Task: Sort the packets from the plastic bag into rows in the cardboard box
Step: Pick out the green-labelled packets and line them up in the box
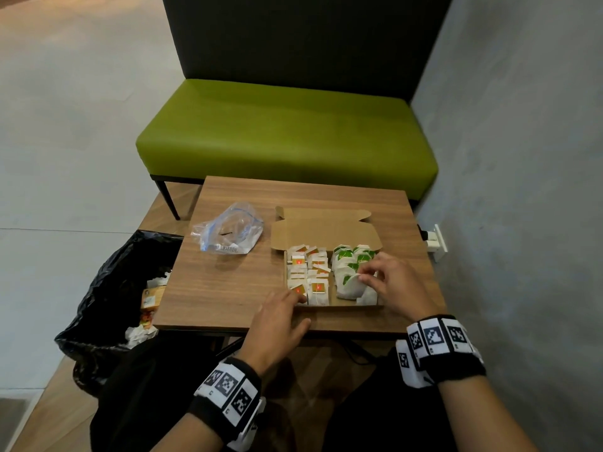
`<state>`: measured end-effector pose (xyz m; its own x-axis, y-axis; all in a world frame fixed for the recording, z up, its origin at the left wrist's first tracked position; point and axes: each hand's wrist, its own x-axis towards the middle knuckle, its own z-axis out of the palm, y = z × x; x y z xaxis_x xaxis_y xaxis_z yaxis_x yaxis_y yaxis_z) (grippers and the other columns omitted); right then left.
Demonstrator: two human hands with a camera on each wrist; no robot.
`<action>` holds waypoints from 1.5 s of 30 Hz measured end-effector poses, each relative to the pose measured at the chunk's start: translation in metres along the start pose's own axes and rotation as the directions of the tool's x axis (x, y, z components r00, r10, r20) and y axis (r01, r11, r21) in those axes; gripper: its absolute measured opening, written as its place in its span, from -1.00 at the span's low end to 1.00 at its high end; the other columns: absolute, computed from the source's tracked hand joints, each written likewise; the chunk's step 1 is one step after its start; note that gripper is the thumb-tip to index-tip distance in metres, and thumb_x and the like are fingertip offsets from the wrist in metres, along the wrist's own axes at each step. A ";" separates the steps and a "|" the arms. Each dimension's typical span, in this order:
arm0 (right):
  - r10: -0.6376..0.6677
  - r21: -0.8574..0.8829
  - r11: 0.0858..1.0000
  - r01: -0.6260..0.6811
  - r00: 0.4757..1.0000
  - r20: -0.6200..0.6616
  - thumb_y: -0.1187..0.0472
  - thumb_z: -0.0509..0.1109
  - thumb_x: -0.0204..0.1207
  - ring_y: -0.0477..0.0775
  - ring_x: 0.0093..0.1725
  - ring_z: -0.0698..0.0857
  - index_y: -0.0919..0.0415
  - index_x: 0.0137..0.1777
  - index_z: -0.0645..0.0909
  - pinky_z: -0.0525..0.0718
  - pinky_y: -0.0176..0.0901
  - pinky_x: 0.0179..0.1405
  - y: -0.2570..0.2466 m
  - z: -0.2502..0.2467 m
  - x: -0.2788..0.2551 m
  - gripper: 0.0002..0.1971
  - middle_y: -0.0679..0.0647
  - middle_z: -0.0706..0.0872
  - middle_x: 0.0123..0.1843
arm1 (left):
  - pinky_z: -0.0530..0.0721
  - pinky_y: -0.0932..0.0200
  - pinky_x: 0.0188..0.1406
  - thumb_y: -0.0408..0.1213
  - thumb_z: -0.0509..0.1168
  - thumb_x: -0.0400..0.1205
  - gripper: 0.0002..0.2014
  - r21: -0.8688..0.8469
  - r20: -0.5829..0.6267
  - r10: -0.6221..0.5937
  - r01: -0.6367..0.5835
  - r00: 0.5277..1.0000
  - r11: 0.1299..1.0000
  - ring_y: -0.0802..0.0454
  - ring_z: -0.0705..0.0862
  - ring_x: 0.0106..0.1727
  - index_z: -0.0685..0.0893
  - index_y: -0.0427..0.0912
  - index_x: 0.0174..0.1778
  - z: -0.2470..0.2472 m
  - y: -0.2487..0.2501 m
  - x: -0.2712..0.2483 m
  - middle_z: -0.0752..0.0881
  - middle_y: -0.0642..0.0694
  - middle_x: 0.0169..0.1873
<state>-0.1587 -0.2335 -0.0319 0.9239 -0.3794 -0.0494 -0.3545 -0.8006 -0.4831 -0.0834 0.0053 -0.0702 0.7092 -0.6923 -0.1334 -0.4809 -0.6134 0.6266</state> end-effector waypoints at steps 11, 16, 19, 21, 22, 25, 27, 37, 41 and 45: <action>0.069 -0.092 0.994 -0.065 0.997 0.043 0.06 0.46 0.60 -0.04 -0.04 0.61 0.03 0.09 0.79 0.63 -0.07 -0.03 0.007 0.043 0.017 -0.85 -0.09 0.61 -0.08 | 0.50 0.13 0.45 -0.01 0.33 0.65 -0.62 -0.003 -0.006 0.048 -0.048 0.999 0.999 0.26 0.44 0.36 0.55 0.12 0.40 0.006 -0.005 0.000 0.55 0.19 0.33; 0.059 -0.075 0.995 -0.061 0.998 -0.028 0.07 0.54 0.51 -0.08 -0.14 0.60 -0.06 0.04 0.69 0.64 -0.09 -0.13 0.006 0.041 0.008 -0.85 -0.21 0.56 -0.17 | 0.49 0.15 0.45 0.00 0.33 0.66 -0.63 0.009 0.005 0.050 -0.050 0.999 0.999 0.26 0.43 0.36 0.56 0.13 0.39 0.007 -0.007 0.002 0.55 0.20 0.33; 0.118 -0.170 0.979 -0.110 0.992 0.040 0.03 0.61 0.43 -0.11 -0.16 0.62 -0.04 -0.25 0.57 0.62 -0.14 -0.18 0.002 0.039 0.009 -0.77 -0.17 0.64 -0.22 | 0.48 0.17 0.45 0.00 0.31 0.66 -0.63 0.029 0.008 0.050 -0.050 0.999 0.998 0.27 0.42 0.35 0.55 0.13 0.40 0.008 -0.007 0.002 0.54 0.20 0.33; 0.134 -0.243 0.964 -0.111 0.988 0.076 0.03 0.61 0.42 -0.10 -0.12 0.65 -0.03 -0.24 0.62 0.63 -0.14 -0.15 -0.003 0.038 0.010 -0.80 -0.16 0.70 -0.19 | 0.47 0.17 0.46 0.01 0.31 0.66 -0.63 0.028 0.010 0.049 -0.049 0.999 0.998 0.28 0.41 0.36 0.55 0.13 0.40 0.009 -0.007 0.001 0.53 0.21 0.33; 0.131 -0.277 0.955 -0.104 0.988 0.084 0.02 0.60 0.43 -0.09 -0.07 0.66 -0.05 -0.18 0.65 0.63 -0.15 -0.13 -0.005 0.038 0.011 -0.84 -0.16 0.72 -0.14 | 0.47 0.17 0.47 0.01 0.30 0.66 -0.64 0.028 0.009 0.050 -0.050 0.999 0.998 0.28 0.41 0.37 0.56 0.13 0.39 0.009 -0.008 0.001 0.53 0.21 0.33; 0.127 -0.309 0.947 -0.093 0.988 0.092 0.01 0.57 0.46 -0.07 0.05 0.68 -0.11 0.02 0.71 0.63 -0.14 -0.05 -0.009 0.039 0.013 -0.83 -0.16 0.75 0.00 | 0.48 0.15 0.47 0.01 0.30 0.67 -0.65 0.024 0.008 0.055 -0.055 0.998 0.998 0.28 0.41 0.36 0.57 0.13 0.38 0.009 -0.008 0.001 0.54 0.20 0.33; 0.128 -0.296 0.950 -0.099 0.989 0.080 0.01 0.56 0.47 -0.08 0.04 0.68 -0.11 0.05 0.72 0.63 -0.16 -0.05 -0.008 0.040 0.012 -0.83 -0.16 0.75 0.01 | 0.49 0.13 0.47 0.01 0.30 0.66 -0.66 0.002 0.018 0.052 -0.052 0.998 0.999 0.29 0.41 0.37 0.57 0.14 0.37 0.008 -0.008 0.000 0.53 0.21 0.33; 0.031 -0.163 0.986 -0.048 0.994 -0.107 -0.06 0.57 0.46 -0.19 -0.27 0.58 -0.13 -0.10 0.71 0.60 -0.17 -0.30 0.004 0.036 -0.014 -0.89 -0.22 0.57 -0.32 | 0.39 -0.12 0.36 -0.26 0.38 0.62 -0.85 0.266 -0.510 -0.008 0.167 0.860 0.949 -0.15 0.46 0.39 0.74 -0.08 0.09 -0.094 -0.028 0.050 0.54 -0.14 0.37; -0.017 -0.093 0.996 -0.001 0.982 -0.187 -0.06 0.55 0.47 -0.15 -0.30 0.60 -0.11 -0.10 0.73 0.63 -0.09 -0.36 -0.007 0.034 -0.020 -0.90 -0.22 0.56 -0.34 | 0.44 -0.32 0.37 -0.25 0.40 0.61 -0.76 0.361 -0.429 -0.188 0.358 0.884 0.861 -0.29 0.42 0.50 0.72 0.02 0.19 -0.129 -0.068 0.095 0.38 -0.19 0.56; -0.064 -0.042 0.998 0.057 0.977 -0.202 -0.05 0.51 0.50 -0.20 -0.28 0.56 -0.08 -0.08 0.74 0.61 -0.13 -0.37 -0.027 0.038 -0.024 -0.90 -0.22 0.56 -0.30 | 0.66 -0.14 0.21 -0.31 0.35 0.60 -0.70 0.364 -0.269 -0.232 0.322 0.935 0.874 -0.24 0.69 0.24 0.70 -0.07 0.26 -0.129 -0.091 0.099 0.72 -0.22 0.25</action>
<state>-0.1653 -0.1850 -0.0507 0.8967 -0.4131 0.1588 -0.3074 -0.8395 -0.4480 0.0971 0.0413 -0.0414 0.9131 -0.4027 -0.0636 -0.3800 -0.8973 0.2248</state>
